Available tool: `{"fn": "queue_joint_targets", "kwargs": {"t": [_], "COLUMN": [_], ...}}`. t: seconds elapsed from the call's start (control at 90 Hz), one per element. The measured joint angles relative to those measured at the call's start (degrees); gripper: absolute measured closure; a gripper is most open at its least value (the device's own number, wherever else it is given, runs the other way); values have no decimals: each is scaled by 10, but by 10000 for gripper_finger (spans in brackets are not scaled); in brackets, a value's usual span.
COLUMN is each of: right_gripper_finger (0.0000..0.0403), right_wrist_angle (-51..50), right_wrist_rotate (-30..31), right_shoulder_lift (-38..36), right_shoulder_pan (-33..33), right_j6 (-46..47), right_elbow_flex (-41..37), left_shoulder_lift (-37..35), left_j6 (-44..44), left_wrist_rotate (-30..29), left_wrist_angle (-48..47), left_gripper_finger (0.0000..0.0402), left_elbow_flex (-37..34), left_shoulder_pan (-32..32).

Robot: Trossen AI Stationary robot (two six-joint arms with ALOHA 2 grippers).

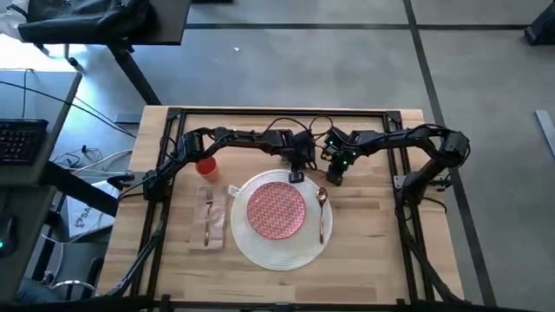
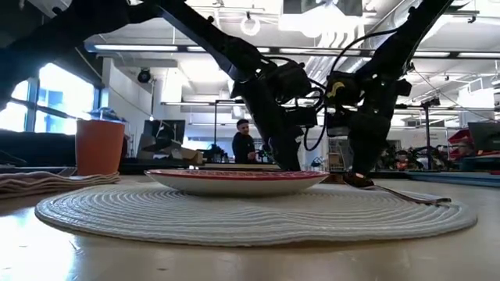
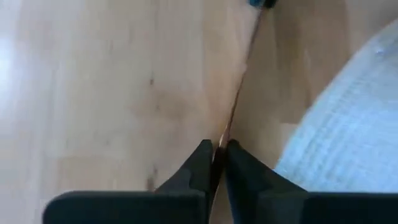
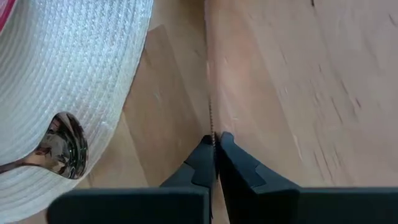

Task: Set table place
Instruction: Put the table knife beside the gold fork

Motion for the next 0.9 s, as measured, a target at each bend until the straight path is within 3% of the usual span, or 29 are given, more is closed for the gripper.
{"fn": "queue_joint_targets", "kwargs": {"t": [0.3, 0.678, 0.9], "right_gripper_finger": [394, 242, 213], "right_wrist_angle": [-17, -89, -115], "right_wrist_rotate": [14, 8, 7], "right_shoulder_lift": [-29, -178, -311], "right_shoulder_pan": [-2, -25, -43], "right_j6": [21, 38, 85], "right_elbow_flex": [-1, 0, 1], "left_shoulder_lift": [2, -14, -41], "left_j6": [-14, -22, -78], "left_wrist_rotate": [-9, -18, -43], "left_wrist_angle": [-9, -6, -25], "left_gripper_finger": [401, 401, 401], "left_elbow_flex": [4, 3, 8], "left_shoulder_pan": [-15, -15, -1]}}
